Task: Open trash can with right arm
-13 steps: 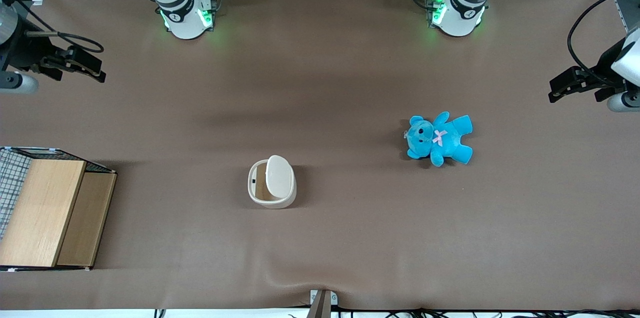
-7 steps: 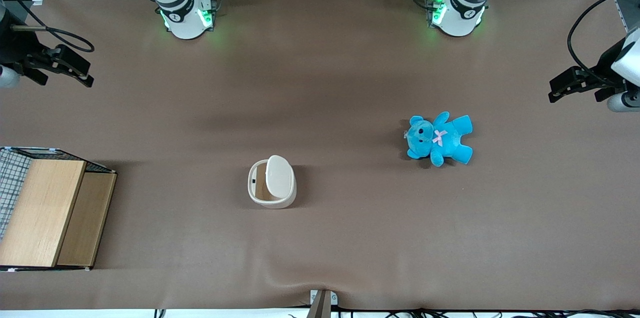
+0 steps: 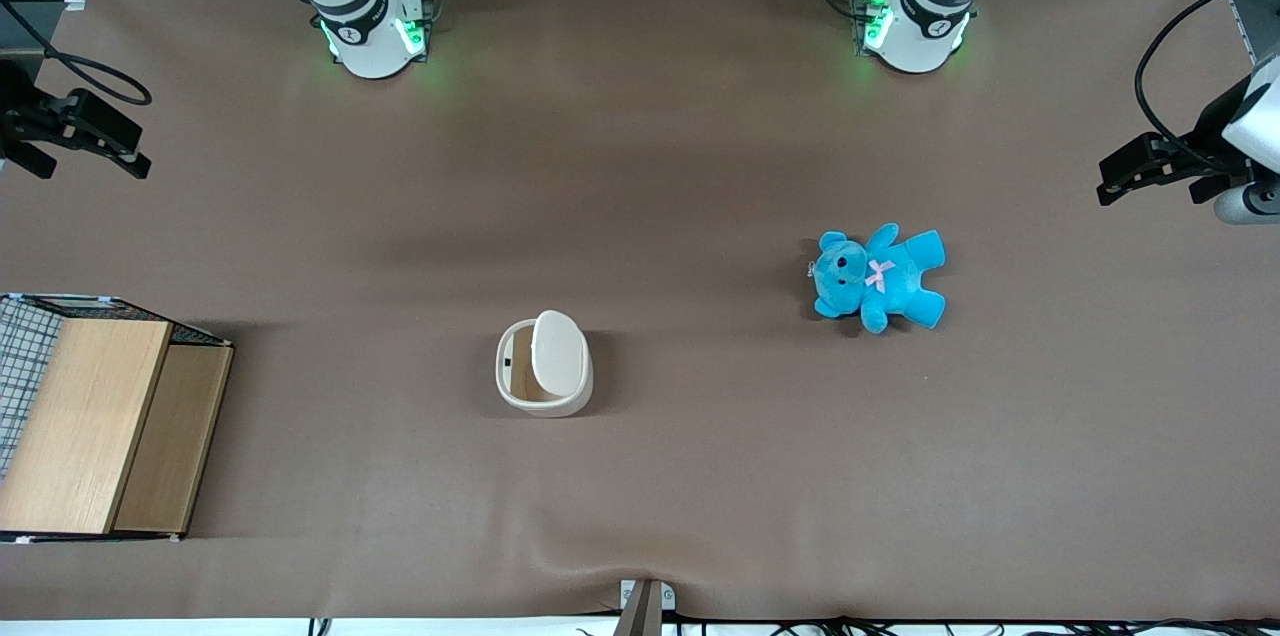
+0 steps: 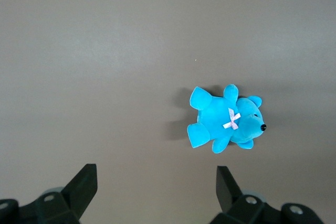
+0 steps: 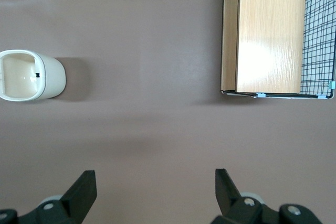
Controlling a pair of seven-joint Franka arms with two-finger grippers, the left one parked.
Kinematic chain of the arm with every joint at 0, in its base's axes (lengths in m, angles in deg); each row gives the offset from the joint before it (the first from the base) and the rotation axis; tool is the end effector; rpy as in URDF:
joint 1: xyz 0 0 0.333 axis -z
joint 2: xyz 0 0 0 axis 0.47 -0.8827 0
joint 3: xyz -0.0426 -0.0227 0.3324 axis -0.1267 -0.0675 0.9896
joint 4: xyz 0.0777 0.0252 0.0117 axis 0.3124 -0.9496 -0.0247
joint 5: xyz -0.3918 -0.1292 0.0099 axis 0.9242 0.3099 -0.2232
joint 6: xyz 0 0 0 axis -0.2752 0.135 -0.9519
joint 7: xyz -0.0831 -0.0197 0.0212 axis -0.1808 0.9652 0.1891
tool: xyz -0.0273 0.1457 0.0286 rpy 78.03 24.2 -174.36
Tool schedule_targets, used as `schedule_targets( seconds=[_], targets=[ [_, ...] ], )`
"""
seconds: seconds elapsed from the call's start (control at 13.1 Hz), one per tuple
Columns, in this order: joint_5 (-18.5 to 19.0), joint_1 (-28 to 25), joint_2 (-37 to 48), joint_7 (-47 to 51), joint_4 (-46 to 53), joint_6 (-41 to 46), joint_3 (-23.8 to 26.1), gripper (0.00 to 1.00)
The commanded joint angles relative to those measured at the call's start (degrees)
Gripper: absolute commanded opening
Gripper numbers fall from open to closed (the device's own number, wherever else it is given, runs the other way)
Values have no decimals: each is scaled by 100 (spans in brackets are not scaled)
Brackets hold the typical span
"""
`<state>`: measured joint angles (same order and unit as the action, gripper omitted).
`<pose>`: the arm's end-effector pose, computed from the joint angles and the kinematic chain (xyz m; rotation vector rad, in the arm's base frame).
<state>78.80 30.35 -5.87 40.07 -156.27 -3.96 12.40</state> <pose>0.5619 0.0025 0.6453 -3.1371 0.0276 -0.1063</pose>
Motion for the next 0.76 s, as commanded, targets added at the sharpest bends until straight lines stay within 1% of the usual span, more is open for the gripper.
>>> schedule_targets(
  seconds=[0.0,0.15,0.23,0.69],
  targets=[
    [-41,59,-1,-75,47,21,25,100],
    [-41,59,-10,-57,56,13,25,100],
    [46,41,-27,-57,65,13,42,100],
    [214,23,-45,-118,56,30,60,100]
  ],
)
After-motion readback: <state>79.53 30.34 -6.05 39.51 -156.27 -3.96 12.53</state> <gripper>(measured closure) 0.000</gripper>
